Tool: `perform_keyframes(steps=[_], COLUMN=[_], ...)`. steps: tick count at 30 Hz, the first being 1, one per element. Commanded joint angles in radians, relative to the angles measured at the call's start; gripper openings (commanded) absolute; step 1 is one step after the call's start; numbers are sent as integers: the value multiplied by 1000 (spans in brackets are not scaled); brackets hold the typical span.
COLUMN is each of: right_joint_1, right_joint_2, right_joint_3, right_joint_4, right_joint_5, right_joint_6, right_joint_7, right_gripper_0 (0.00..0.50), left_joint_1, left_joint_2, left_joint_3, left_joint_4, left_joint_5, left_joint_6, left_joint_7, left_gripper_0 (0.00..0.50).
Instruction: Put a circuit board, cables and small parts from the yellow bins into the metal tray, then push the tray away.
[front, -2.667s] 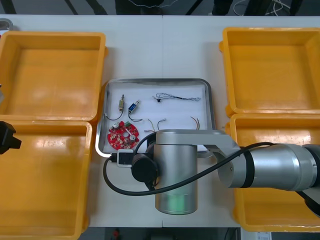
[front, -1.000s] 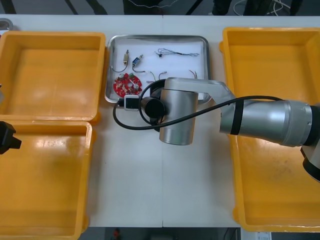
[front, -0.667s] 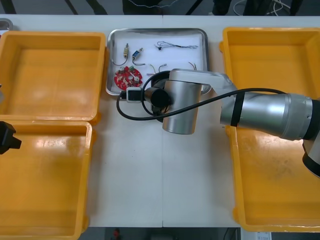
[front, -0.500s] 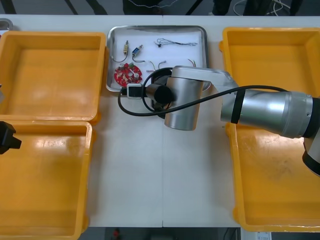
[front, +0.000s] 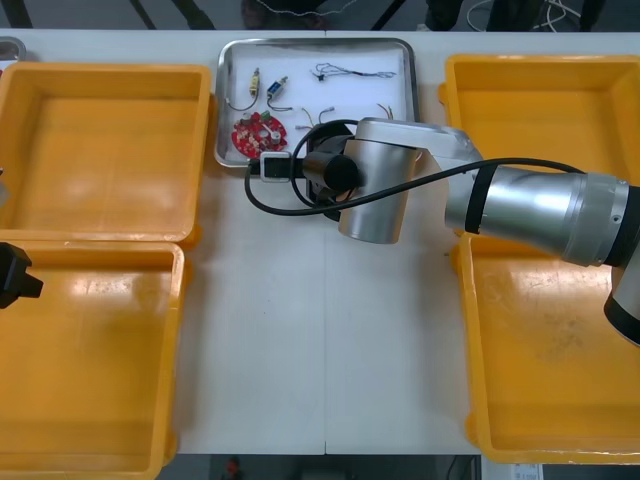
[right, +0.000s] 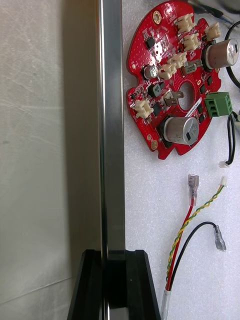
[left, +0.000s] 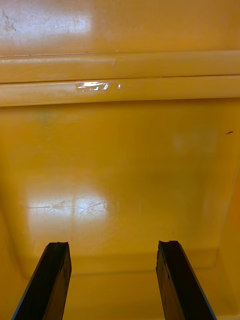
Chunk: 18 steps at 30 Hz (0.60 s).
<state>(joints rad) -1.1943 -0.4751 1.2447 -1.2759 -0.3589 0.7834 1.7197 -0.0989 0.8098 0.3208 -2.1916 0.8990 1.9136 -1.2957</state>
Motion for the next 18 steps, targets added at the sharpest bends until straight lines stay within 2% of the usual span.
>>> perform_keyframes(steps=[1, 2, 3, 4, 9, 15, 18], right_joint_1=[-34, -36, -34, -36, -34, -31, -13], right_joint_2=[-11, -11, -8, -7, -7, -7, -7], right_joint_3=[4, 4, 1, -5, -45, -157, -232], right_joint_4=[23, 24, 26, 26, 12, -102, -169], right_joint_5=[-8, -8, -8, -12, -98, -207, -224], right_joint_6=[-12, -12, -12, -10, 20, 228, 353], right_joint_7=[21, 21, 23, 23, 32, 41, 43], right_gripper_0=[198, 301, 479, 500, 500, 500, 500], left_joint_1=[18, 18, 18, 18, 18, 18, 18], left_joint_2=[43, 43, 43, 43, 43, 43, 43], left_joint_3=[26, 26, 26, 26, 26, 26, 26], left_joint_4=[-28, -28, -28, -28, -28, -28, -28], left_joint_5=[8, 8, 8, 8, 8, 8, 8], left_joint_6=[6, 6, 6, 6, 6, 6, 6], left_joint_7=[-85, -85, -85, -85, -85, -85, -85], left_gripper_0=[500, 500, 500, 500, 500, 500, 500])
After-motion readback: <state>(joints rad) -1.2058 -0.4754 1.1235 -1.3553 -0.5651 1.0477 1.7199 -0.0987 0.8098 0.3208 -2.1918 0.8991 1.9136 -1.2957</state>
